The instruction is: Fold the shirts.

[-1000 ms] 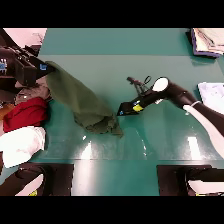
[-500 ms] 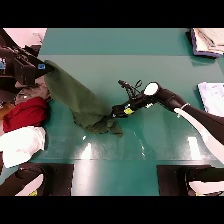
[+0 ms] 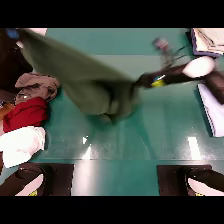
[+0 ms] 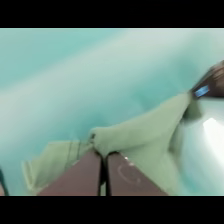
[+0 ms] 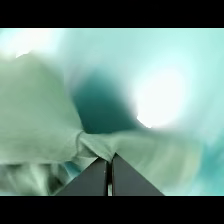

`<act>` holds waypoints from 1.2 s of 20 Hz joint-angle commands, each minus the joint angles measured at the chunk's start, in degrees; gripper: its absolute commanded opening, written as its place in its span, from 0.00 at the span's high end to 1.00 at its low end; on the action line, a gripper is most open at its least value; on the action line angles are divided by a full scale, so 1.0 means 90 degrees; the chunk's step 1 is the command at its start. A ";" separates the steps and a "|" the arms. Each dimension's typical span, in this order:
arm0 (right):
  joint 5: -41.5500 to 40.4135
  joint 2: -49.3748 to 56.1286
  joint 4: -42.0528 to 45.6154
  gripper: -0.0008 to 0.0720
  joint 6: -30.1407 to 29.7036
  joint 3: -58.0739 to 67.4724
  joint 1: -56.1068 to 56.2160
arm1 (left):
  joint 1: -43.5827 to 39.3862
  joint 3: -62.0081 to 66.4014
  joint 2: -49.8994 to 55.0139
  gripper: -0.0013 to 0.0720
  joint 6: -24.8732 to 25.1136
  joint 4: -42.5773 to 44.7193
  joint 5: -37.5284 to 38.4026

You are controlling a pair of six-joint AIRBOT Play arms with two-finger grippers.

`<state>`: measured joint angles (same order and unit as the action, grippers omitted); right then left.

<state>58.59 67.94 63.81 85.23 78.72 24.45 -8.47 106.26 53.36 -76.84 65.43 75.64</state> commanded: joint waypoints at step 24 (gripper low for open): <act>0.2285 -0.0746 -0.1005 0.97 -0.0408 0.3276 -0.3568 | 0.0007 -0.1440 0.0114 0.95 -0.0801 -0.0010 0.1112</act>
<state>74.76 53.84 60.12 80.62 112.66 -10.22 -8.47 105.12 53.84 -83.53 51.24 82.83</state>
